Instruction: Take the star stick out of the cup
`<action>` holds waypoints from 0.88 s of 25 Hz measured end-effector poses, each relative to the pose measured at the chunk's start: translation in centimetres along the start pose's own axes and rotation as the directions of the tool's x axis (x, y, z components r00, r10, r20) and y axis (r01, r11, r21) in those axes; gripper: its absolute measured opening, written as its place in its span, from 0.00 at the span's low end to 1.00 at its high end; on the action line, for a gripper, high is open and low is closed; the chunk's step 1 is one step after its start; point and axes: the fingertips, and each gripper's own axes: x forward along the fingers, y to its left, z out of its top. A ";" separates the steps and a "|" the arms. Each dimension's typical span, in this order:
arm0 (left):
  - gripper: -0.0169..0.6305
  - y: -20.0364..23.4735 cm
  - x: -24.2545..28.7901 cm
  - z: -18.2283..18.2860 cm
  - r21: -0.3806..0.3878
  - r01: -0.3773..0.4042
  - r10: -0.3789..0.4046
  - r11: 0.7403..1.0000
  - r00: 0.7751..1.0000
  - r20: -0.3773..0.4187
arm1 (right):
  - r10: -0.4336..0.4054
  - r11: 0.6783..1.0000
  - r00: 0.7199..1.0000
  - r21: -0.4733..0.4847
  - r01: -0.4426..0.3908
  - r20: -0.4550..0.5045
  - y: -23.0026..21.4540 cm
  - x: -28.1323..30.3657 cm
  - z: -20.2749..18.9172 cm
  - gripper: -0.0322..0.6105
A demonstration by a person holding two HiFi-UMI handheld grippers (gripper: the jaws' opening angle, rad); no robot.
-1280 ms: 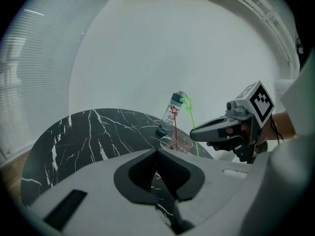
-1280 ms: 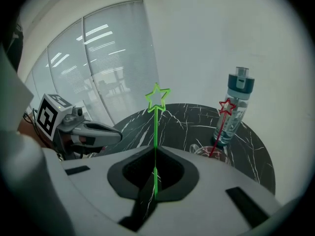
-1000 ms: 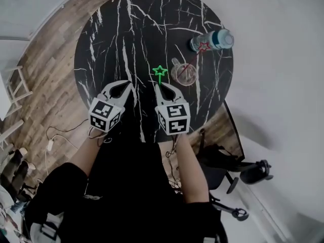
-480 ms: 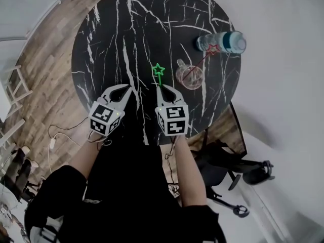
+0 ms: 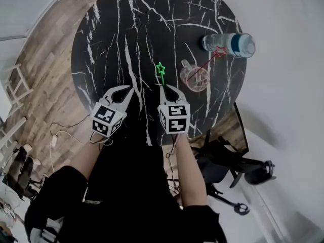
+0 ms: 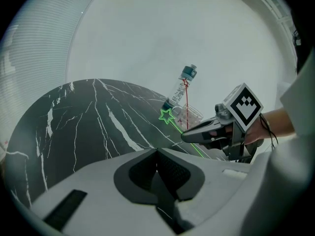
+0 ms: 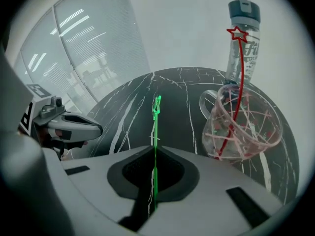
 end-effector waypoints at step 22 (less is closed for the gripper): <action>0.03 -2.0 -1.3 1.3 0.022 0.021 -0.021 1.000 1.000 -0.001 | -0.015 0.997 0.991 0.071 0.006 0.130 0.1 -2.2 0.7 0.13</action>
